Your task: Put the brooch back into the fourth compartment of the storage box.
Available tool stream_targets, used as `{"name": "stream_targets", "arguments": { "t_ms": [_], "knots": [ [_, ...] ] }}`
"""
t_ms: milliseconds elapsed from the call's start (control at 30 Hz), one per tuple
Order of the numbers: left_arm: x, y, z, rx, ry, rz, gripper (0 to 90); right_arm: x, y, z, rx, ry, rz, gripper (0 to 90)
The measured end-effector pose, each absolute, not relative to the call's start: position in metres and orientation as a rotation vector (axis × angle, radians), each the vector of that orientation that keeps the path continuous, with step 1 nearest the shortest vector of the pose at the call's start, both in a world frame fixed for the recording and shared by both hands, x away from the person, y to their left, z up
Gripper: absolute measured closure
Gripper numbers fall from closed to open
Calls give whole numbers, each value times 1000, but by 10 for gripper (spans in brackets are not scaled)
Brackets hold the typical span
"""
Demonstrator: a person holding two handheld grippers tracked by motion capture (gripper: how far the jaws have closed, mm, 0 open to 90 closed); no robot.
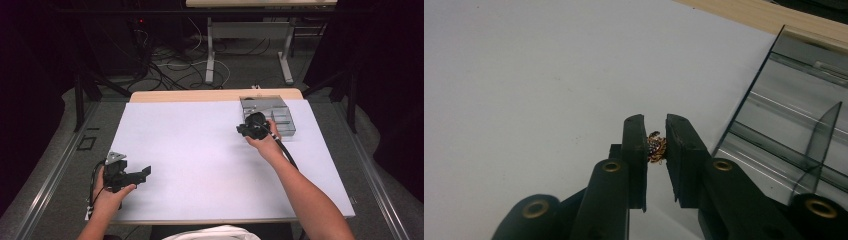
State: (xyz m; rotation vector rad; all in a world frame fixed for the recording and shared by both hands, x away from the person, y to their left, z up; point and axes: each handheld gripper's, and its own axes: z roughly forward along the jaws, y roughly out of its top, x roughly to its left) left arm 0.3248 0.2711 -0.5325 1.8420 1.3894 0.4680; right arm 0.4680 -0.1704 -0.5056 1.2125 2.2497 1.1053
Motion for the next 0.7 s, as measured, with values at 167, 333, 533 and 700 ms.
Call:
{"name": "stream_targets", "arguments": {
  "t_ms": [167,333,533,700],
  "knots": [
    [325,271,-532,1842,1390,468,22,470,-177,-504,1248,2233,1081,798],
    [325,272,-532,1848,1388,465,22,471,-183,-502,1290,2225,1070,798],
    [325,271,-532,1842,1390,465,23,474,-189,-500,1332,2203,1056,798],
    [325,271,-532,1843,1390,465,24,475,-194,-498,1388,2188,1043,799]
  ]
}}
